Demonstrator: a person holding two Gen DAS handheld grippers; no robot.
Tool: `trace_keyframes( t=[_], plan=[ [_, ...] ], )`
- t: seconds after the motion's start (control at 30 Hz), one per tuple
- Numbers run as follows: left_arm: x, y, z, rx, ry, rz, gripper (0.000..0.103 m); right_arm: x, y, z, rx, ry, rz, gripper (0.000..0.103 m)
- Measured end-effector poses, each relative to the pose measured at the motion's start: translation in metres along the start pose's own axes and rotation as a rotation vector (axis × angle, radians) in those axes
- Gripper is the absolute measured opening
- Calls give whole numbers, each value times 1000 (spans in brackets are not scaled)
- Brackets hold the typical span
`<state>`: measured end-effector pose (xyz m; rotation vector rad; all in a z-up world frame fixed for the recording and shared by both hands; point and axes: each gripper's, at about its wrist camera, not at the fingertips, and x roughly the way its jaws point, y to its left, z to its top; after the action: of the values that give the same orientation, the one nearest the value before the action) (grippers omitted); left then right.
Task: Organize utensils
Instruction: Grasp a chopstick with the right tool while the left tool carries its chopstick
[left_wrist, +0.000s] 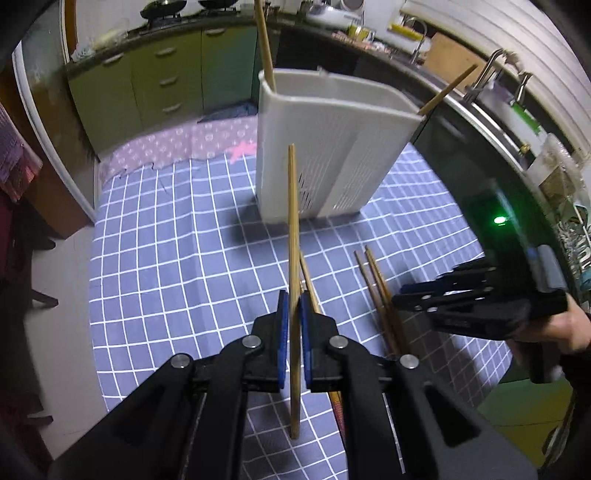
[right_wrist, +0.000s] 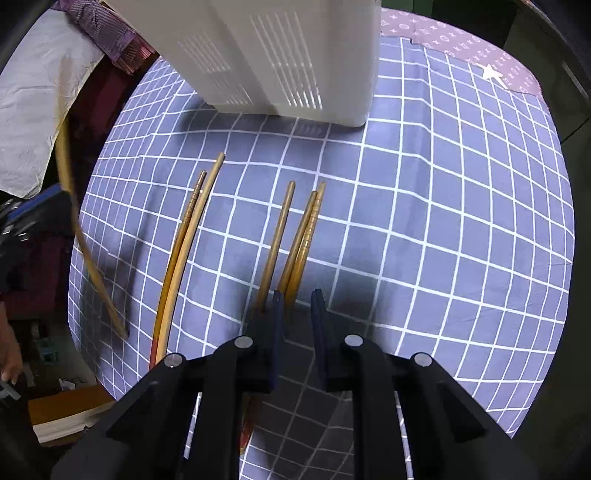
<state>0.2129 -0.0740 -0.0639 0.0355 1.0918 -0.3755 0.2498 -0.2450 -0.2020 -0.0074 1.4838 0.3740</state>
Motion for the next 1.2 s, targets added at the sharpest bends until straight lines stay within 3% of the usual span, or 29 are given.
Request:
trace_keyframes(
  t=[0.23, 0.67, 0.87, 1.2],
  plan=[
    [-18, -6, -10, 36, -67, -5, 7, 12, 15, 13, -5, 19, -57, 14],
    [-34, -8, -20, 72, -118, -10, 7, 26, 35, 26, -12, 56, -103, 8],
    [-41, -9, -20, 76, -133, -13, 6, 9, 31, 15, -7, -21, -26, 7],
    [-50, -15, -20, 87, -148, -15, 7, -68, 29, -28, -59, -237, 58, 7]
  ],
)
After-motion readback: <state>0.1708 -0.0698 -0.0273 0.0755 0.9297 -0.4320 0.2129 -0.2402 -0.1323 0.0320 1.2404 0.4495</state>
